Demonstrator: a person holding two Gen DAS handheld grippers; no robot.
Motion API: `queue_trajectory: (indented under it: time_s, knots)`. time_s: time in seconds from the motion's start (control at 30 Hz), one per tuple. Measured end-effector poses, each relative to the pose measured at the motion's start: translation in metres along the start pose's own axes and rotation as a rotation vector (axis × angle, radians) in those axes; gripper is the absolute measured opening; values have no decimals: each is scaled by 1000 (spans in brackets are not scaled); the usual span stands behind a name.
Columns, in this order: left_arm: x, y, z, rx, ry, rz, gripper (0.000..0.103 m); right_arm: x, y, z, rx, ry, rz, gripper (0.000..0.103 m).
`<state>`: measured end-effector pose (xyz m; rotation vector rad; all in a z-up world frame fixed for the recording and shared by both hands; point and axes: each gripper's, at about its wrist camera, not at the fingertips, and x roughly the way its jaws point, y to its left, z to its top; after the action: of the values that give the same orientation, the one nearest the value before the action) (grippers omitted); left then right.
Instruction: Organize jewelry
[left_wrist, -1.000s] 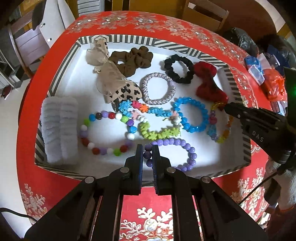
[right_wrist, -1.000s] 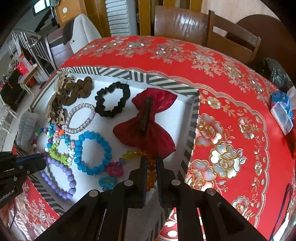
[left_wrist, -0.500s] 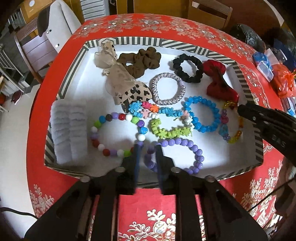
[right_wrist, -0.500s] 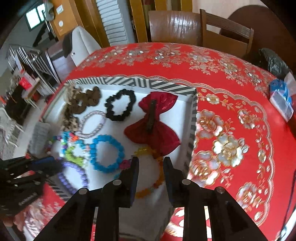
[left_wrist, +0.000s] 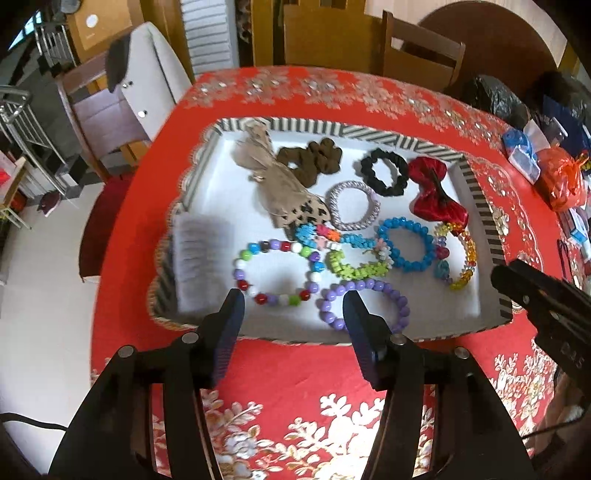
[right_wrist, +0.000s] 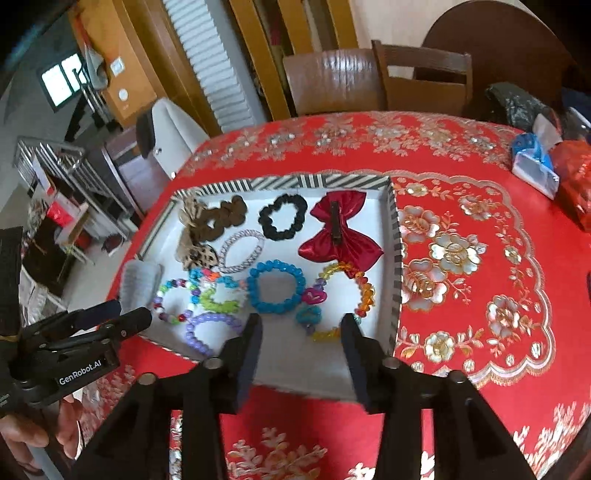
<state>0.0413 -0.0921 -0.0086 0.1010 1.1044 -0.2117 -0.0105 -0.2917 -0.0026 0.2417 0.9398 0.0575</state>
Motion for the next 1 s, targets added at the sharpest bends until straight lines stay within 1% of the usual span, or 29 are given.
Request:
queue_trajectory:
  time_s: [0.17, 0.43, 0.47, 0.6, 0.87, 1.0]
  knots:
    - [-20, 9, -7, -29, -40, 4, 55, -13, 11, -13, 5, -14, -3, 44]
    - [-50, 12, -19, -8, -106, 37, 55, -36, 22, -20, 11, -54, -10, 44]
    - [-53, 12, -21, -10, -112, 38, 55, -38, 24, -21, 7, -58, -12, 45]
    - [-64, 15, -25, -10, -132, 52, 55, -45, 32, -24, -12, -72, -20, 55]
    - [-82, 17, -28, -19, -175, 69, 55, -54, 37, -25, -24, -85, -27, 55]
    - [-89, 18, -29, -25, -200, 90, 55, -56, 38, -24, -30, -82, -24, 55]
